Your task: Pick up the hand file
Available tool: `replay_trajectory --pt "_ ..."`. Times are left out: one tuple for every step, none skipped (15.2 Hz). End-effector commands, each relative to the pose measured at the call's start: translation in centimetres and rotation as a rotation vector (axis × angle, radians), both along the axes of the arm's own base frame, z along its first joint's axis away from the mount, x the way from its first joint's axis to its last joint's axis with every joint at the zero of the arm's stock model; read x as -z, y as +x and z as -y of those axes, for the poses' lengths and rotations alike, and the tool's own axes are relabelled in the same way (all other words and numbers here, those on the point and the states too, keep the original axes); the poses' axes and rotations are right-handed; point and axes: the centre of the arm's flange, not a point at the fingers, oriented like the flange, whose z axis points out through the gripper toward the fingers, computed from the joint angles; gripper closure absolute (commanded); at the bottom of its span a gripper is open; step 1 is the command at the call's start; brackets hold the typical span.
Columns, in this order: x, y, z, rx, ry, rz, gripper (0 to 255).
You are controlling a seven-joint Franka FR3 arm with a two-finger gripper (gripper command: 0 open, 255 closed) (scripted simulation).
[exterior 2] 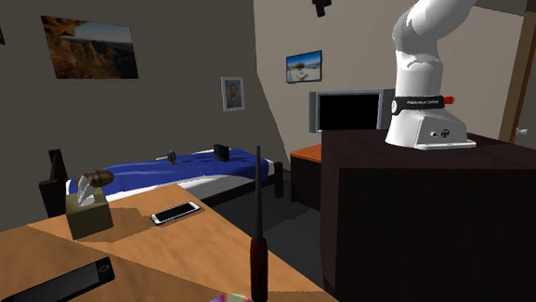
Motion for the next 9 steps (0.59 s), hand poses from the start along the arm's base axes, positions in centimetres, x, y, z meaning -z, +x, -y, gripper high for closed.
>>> replay_trajectory --pt "0.0 0.0 0.0 0.0 0.0 0.0 0" --pt "0.8 -0.4 -1.0 0.013 -0.005 0.011 0" --pt "1.6 -0.8 -2.0 0.027 -0.01 0.022 0" --pt "2.5 -1.1 -3.0 0.04 -0.014 0.033 0" --pt "3.3 -1.5 -4.0 0.053 -0.019 0.044 0" --pt "4.2 -1.8 -5.0 0.066 -0.024 0.055 0" --pt "5.0 -2.1 -6.1 0.08 -0.029 0.066 0" --pt "5.9 -2.3 -7.1 0.093 -0.033 0.076 0" --pt "6.8 -2.6 -8.1 0.106 -0.038 0.087 0"
